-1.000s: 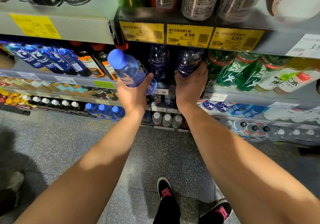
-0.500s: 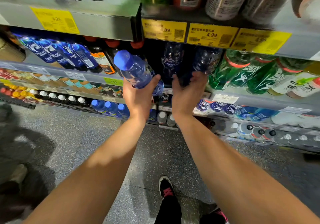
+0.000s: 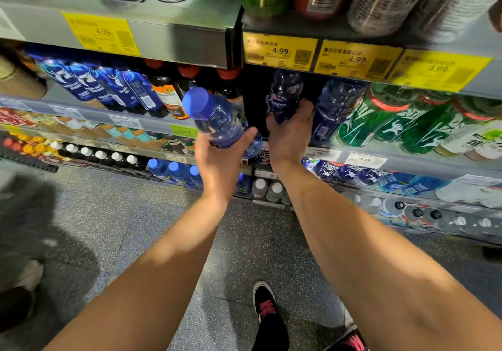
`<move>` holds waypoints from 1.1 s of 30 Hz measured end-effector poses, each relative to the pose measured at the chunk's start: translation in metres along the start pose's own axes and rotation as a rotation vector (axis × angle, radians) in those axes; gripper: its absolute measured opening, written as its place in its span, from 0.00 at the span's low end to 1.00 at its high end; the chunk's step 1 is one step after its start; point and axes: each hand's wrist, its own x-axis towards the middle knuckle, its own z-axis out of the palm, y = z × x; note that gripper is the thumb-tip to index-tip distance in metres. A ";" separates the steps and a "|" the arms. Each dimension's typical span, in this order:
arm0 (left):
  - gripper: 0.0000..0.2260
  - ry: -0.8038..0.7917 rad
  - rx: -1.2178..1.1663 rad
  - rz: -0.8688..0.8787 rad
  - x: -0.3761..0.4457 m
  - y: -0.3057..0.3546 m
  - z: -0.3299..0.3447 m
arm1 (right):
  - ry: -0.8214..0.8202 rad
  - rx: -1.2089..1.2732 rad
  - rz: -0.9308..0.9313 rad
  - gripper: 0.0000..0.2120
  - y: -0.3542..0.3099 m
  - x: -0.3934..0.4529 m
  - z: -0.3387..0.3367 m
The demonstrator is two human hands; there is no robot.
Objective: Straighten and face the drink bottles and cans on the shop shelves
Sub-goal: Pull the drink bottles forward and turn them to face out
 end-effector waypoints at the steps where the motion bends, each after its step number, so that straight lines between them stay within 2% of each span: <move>1: 0.23 0.002 0.002 -0.004 0.000 0.001 0.000 | 0.007 0.025 0.001 0.29 0.000 -0.002 -0.001; 3: 0.23 0.008 -0.004 -0.017 -0.001 0.003 0.001 | -0.014 0.115 0.037 0.30 -0.002 -0.003 0.000; 6: 0.24 -0.004 -0.026 -0.025 0.000 0.002 0.002 | -0.115 0.245 0.147 0.38 -0.009 0.006 0.002; 8: 0.23 -0.017 -0.019 -0.013 0.001 0.000 0.002 | -0.128 0.220 0.140 0.35 -0.009 0.012 0.001; 10: 0.22 -0.033 -0.016 -0.002 0.002 -0.002 0.001 | -0.085 0.115 0.091 0.32 -0.007 0.008 -0.002; 13: 0.24 -0.019 -0.031 0.003 0.000 -0.005 0.003 | 0.038 0.036 0.078 0.38 -0.005 -0.009 -0.005; 20: 0.36 0.037 -0.110 0.012 -0.001 -0.003 0.019 | 0.213 0.179 0.189 0.42 -0.022 -0.022 -0.006; 25: 0.33 0.067 -0.137 0.077 0.001 -0.004 0.033 | 0.211 0.196 0.178 0.37 -0.016 -0.029 -0.015; 29: 0.35 0.105 -0.153 0.040 -0.001 -0.003 0.045 | 0.169 0.205 0.196 0.40 -0.008 -0.029 -0.027; 33: 0.39 0.093 -0.102 0.018 0.002 -0.004 0.054 | 0.149 0.144 0.113 0.40 -0.004 -0.024 -0.033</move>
